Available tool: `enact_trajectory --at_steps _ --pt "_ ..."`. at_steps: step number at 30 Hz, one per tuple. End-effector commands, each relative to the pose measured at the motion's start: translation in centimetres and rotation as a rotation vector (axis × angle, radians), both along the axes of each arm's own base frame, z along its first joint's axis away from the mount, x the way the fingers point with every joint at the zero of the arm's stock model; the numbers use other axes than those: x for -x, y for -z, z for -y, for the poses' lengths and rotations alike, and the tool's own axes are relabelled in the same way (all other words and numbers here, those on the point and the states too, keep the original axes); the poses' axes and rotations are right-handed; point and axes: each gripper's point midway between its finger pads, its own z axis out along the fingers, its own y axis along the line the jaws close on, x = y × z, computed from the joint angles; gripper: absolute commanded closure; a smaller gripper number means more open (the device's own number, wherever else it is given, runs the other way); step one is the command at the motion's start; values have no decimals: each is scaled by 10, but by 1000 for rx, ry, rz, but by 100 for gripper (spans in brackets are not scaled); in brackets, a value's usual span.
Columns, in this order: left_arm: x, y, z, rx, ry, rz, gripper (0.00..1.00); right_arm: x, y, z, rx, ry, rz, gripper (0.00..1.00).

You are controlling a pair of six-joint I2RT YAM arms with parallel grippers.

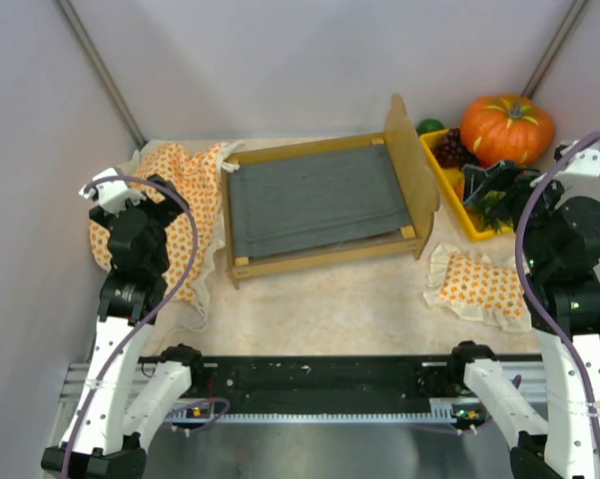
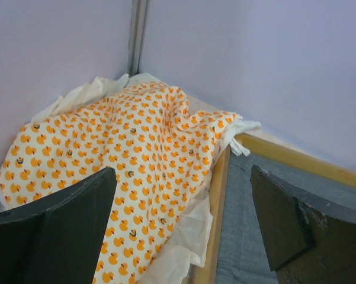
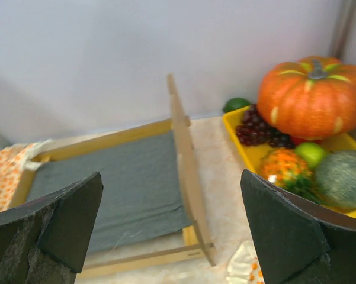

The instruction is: Set up the pet bed

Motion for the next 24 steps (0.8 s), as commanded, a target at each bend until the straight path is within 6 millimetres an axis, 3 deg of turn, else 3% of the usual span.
enact_trajectory --at_steps 1,2,4,5,7,9,12,15,16,18,19,22,24 --pt "1 -22 -16 40 -114 -47 1 18 -20 -43 -7 -250 23 1" --pt "-1 -42 -10 25 -69 -33 1 16 -21 -45 -19 -259 23 1" --pt "-19 -47 18 -49 105 -59 1 15 -21 -52 -19 -297 11 1" --pt "-22 -57 21 -40 119 -47 1 11 -16 -54 -19 -307 -7 1" --pt "-31 -48 22 4 108 -107 1 6 -4 -62 -10 -353 -44 1" --pt "-38 -42 8 27 12 -122 1 -2 8 -65 8 -377 -84 1" --pt "-62 -23 2 24 -4 -174 1 -18 24 -63 38 -366 -134 1" --pt "-88 5 -13 73 -15 -271 1 -27 27 -64 38 -369 -160 1" --pt "-100 20 -33 117 -59 -313 2 -30 27 -69 31 -398 -169 1" --pt "-106 43 -40 198 -45 -384 2 -34 24 -78 16 -445 -176 1" --pt "-110 60 -55 252 -87 -420 2 -35 22 -92 -10 -531 -190 1" --pt "-94 100 -70 347 -197 -506 2 -36 17 -122 -136 -701 -254 1" --pt "-80 119 -76 389 -261 -521 1 -48 30 -135 -167 -738 -312 1"
